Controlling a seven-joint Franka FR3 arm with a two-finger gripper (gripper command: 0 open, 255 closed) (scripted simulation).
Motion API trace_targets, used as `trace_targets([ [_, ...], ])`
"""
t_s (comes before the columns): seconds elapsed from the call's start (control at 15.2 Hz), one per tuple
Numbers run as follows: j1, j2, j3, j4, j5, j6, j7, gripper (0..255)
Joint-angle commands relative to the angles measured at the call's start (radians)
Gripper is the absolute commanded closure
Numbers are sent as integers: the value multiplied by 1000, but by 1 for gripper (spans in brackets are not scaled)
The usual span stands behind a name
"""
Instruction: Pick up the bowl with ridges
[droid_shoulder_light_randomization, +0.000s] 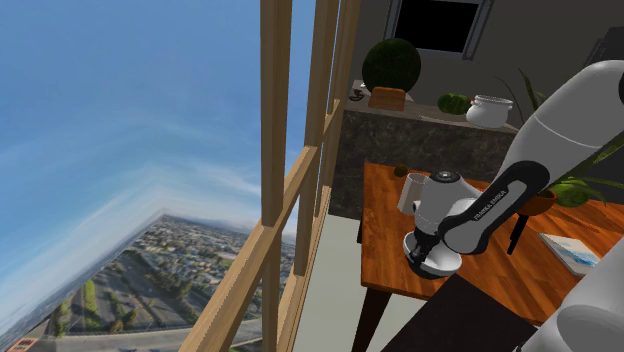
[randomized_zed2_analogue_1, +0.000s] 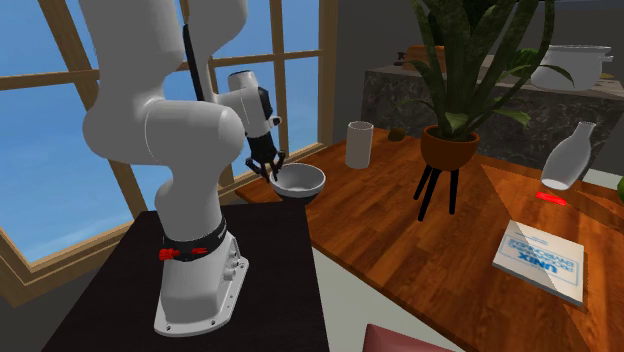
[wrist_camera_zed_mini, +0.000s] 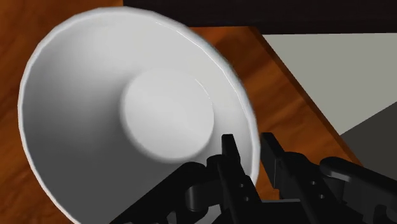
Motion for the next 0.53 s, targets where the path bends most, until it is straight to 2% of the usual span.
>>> trace_targets([
  [0.0, 3, -35, 4, -5, 31, -30, -27, 255],
  [0.46, 25, -175, 4, -15, 119, -158, -109, 255],
])
